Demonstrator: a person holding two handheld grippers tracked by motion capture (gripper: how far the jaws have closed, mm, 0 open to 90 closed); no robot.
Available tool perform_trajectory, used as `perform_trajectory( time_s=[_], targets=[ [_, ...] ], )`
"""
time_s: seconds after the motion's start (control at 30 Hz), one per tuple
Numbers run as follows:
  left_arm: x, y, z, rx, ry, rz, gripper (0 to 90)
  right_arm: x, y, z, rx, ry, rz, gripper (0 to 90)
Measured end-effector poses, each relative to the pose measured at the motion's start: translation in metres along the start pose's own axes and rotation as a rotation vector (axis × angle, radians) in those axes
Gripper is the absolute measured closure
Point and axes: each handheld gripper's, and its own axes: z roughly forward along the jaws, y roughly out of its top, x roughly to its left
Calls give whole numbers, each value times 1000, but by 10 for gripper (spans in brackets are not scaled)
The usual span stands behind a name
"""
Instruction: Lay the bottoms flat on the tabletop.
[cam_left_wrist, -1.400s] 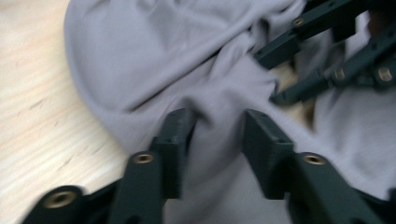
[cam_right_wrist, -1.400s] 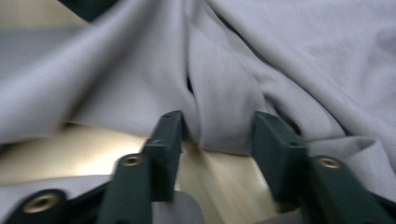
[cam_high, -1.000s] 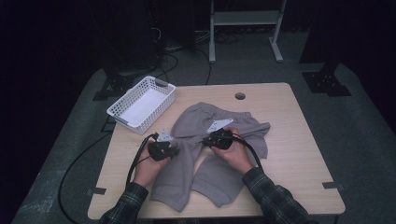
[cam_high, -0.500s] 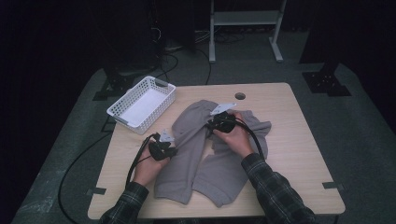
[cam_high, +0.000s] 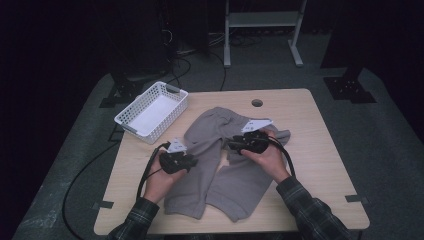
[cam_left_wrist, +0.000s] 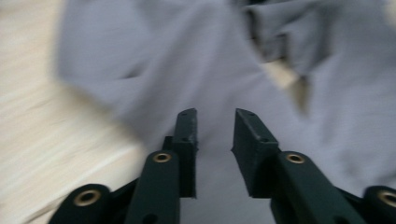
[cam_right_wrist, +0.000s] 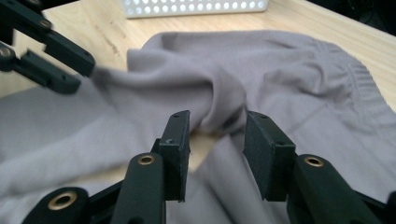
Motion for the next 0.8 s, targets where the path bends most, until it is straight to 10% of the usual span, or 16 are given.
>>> perform_trajectory(
  time_s=[0.23,0.47,0.67,0.8],
  targets=[
    [-14,3,27,41,-34,11,591,-2,-26,-24,13,-1,12,587],
    [-7,-2,35,119,-7,33,900,1,-35,-33,11,20,7,587],
    [3,2,16,30,-36,-26,900,14,-31,-24,22,60,-12,589],
    [-4,-1,28,44,-90,-32,656,18,-30,-18,31,72,-26,590]
  ],
)
